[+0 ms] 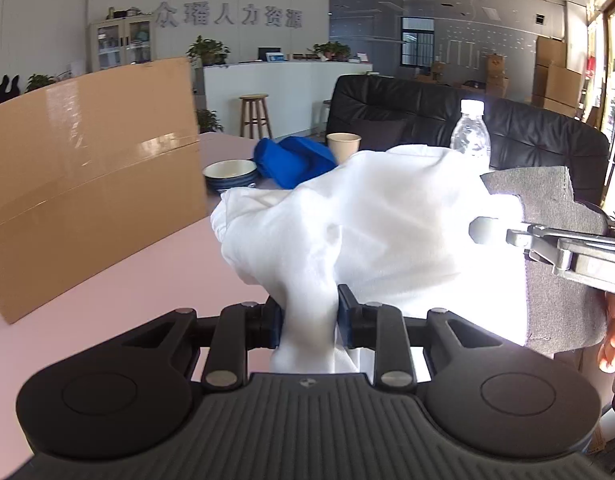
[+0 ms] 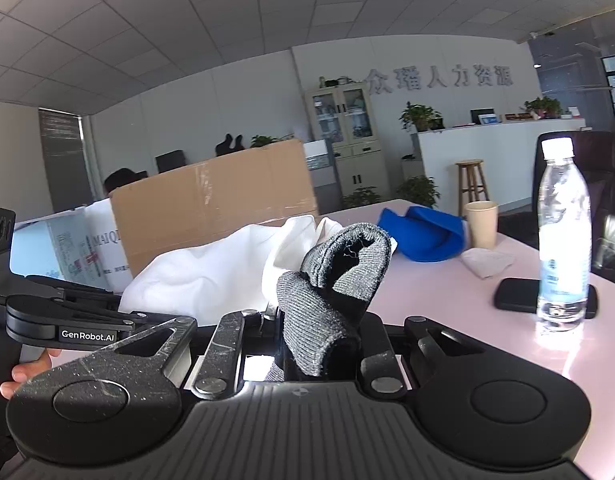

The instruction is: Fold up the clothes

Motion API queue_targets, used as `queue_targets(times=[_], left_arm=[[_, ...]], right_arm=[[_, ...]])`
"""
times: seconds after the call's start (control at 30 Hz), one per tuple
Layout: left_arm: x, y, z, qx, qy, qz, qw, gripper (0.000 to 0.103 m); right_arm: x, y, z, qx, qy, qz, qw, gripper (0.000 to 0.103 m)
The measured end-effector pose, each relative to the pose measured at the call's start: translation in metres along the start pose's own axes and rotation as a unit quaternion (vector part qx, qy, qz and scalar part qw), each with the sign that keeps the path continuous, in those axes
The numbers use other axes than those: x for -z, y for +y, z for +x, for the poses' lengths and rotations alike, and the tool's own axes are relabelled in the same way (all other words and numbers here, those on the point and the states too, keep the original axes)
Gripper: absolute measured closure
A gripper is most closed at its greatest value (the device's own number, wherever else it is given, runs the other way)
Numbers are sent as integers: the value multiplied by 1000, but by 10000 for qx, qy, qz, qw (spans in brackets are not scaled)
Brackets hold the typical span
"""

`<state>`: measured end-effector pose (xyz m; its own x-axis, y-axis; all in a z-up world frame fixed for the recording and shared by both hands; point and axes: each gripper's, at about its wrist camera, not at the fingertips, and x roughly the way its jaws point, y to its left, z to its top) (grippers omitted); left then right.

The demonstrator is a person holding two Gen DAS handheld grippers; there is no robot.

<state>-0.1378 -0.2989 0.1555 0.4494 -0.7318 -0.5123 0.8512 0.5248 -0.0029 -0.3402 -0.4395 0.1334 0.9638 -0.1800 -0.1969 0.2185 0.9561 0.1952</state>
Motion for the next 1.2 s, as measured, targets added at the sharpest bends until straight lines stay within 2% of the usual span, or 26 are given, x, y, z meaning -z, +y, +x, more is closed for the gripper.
queue_targets(times=[0.17,0.37,0.6,0.7,0.77,0.8,0.87,0.9,0.93,1.0,1.07,1.1,1.13,1.2], left_arm=[[-13,-45,35,409,117,274,9987,79],[-24,-94,84,721,215,469,9961,79],[-14,-108,132,876,613,411,9934,79],[-2,-104,148,867,805,341,9924,78],[2,-101,155,868,878,278,9920,75],[4,-100,156,863,865,246,9922,69],[8,-94,161,771,818,140,9936,55],[10,-91,163,707,803,83,9942,35],[11,-87,165,637,786,15,9949,15],[13,-76,168,538,771,-160,9954,12],[17,-62,172,654,865,-361,9935,5],[18,-57,172,671,880,-446,9929,0],[21,-50,169,686,891,-563,9921,0],[23,-38,162,695,898,-764,9906,0]], right_arm=[[8,-40,-30,661,-74,87,9977,88],[18,-78,-52,1321,-165,274,9907,88],[47,-120,-49,1661,97,577,9844,88],[66,-130,-35,1641,314,769,9829,88],[75,-131,-26,1642,382,791,9825,88],[79,-130,-21,1645,407,796,9823,88],[83,-129,-11,1665,429,806,9818,87],[85,-129,-8,1686,445,850,9810,87],[86,-130,-6,1711,447,915,9800,84],[87,-135,0,1806,407,1094,9766,71],[88,-143,4,1881,351,1381,9717,39],[87,-148,5,1879,315,1532,9697,31],[85,-153,7,1820,274,1655,9689,22],[80,-158,4,1706,184,1882,9670,13]])
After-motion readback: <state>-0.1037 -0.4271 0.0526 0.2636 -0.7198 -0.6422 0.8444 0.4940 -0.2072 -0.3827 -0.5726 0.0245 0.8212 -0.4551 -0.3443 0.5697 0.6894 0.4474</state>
